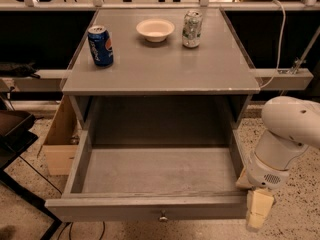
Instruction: Open top drawer
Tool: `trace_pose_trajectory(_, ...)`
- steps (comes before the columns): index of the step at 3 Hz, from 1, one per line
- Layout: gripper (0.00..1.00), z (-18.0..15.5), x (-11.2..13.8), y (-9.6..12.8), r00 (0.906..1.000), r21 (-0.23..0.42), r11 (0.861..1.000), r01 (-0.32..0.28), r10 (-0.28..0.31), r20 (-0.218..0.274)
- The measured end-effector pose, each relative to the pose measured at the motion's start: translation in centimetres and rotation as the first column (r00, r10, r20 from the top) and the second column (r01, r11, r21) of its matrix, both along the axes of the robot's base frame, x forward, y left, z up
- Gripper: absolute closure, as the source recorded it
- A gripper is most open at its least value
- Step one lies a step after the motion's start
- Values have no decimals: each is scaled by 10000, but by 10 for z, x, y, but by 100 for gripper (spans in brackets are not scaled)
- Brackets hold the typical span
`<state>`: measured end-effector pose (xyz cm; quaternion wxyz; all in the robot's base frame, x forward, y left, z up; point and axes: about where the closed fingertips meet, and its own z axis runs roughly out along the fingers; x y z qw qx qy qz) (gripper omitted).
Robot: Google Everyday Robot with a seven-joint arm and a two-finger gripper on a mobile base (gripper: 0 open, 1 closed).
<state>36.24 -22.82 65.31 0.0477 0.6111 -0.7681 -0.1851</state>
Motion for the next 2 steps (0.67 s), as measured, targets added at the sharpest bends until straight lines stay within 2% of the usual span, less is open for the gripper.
trace_pose_trajectory(1, 0, 23, 7, 1, 9996, 19, 10000, -13, 12, 291)
trace_pose_trajectory(2, 0, 80, 5, 9, 9922, -75, 9991, -419, 425, 1173)
